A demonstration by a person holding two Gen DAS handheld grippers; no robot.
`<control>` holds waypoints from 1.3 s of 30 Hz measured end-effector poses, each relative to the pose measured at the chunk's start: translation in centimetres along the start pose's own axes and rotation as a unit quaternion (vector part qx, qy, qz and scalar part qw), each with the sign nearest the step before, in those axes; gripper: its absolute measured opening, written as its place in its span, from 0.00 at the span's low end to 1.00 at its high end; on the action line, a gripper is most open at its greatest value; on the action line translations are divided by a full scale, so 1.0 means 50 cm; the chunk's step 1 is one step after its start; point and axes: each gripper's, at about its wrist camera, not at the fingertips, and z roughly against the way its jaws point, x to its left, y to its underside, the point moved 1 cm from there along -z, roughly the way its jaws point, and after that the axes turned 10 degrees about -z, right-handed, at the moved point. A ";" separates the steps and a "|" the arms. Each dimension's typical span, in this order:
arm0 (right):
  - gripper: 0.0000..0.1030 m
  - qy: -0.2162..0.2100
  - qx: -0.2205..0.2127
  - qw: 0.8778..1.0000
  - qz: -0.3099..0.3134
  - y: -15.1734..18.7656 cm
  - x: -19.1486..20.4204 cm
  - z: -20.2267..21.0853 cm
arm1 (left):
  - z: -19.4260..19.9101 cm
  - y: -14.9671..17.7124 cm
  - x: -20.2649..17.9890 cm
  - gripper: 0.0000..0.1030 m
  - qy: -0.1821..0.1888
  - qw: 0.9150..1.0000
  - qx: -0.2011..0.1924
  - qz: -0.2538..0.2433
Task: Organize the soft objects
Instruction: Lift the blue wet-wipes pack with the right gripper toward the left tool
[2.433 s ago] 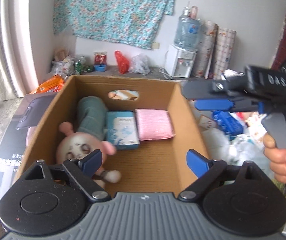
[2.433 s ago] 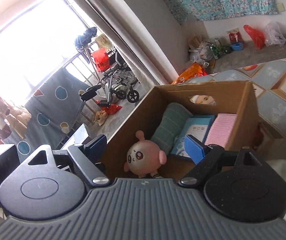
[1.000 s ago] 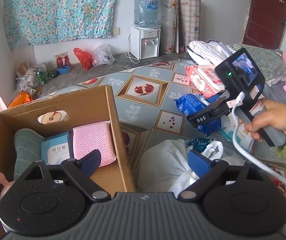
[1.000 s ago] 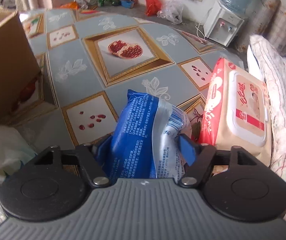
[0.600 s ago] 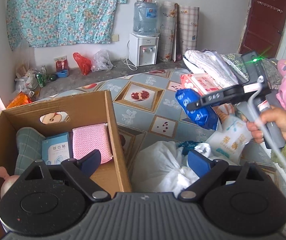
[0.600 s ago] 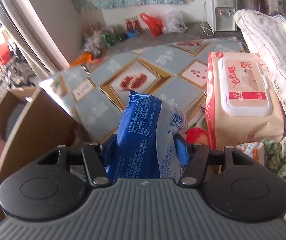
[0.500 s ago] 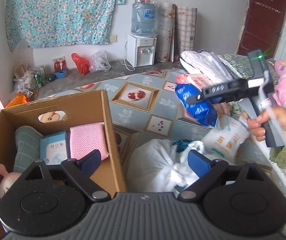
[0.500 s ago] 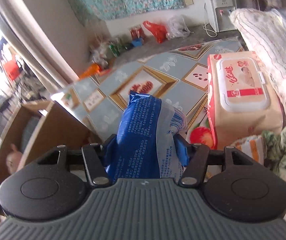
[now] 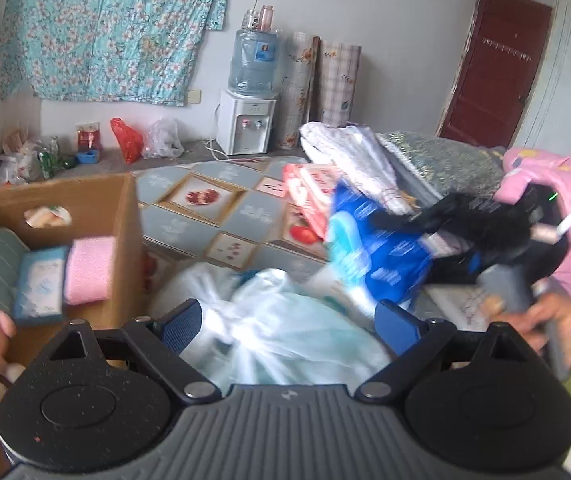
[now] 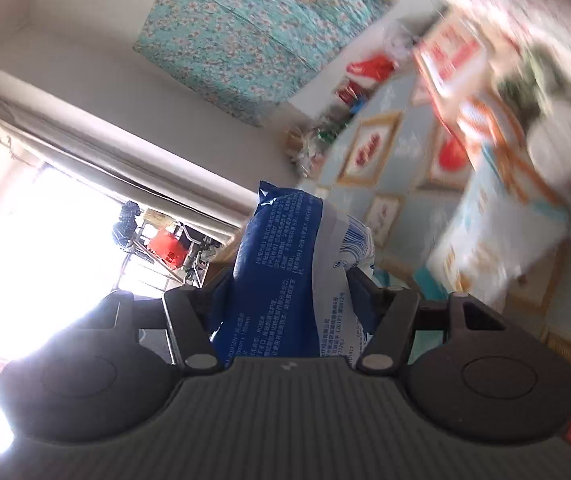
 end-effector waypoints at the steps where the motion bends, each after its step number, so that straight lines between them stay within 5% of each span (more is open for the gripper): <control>1: 0.58 0.006 0.002 1.000 -0.013 0.001 -0.022 -0.009 | -0.004 0.006 -0.013 0.92 -0.003 1.000 -0.003 0.000; 6: 0.59 0.030 -0.017 0.999 -0.038 0.001 -0.089 -0.022 | -0.025 0.020 -0.066 0.83 -0.015 1.000 -0.011 -0.019; 15: 0.60 0.058 -0.083 0.995 0.015 0.008 -0.079 0.032 | -0.066 0.011 -0.121 0.77 0.007 0.998 -0.021 -0.054; 20: 0.61 0.101 -0.093 0.985 0.104 0.015 -0.033 0.056 | -0.095 0.018 -0.129 0.70 0.014 0.998 -0.006 -0.056; 23: 0.65 0.132 -0.085 0.967 0.201 0.052 0.010 0.073 | -0.092 0.025 -0.100 0.70 0.008 0.999 -0.006 -0.030; 25: 0.68 0.161 -0.082 0.944 0.276 0.086 0.035 0.088 | -0.082 0.028 -0.078 0.70 0.002 1.000 -0.012 -0.016; 28: 0.68 0.204 -0.061 0.894 0.395 0.143 0.061 0.095 | -0.064 0.028 -0.042 0.70 -0.009 1.000 -0.024 0.007; 32: 0.67 0.268 -0.023 0.804 0.530 0.229 0.074 0.067 | -0.058 0.028 -0.007 0.70 -0.013 0.999 -0.034 0.031; 39: 0.62 0.340 0.006 0.664 0.666 0.296 0.066 -0.016 | -0.074 0.041 0.010 0.70 -0.002 0.999 -0.023 0.047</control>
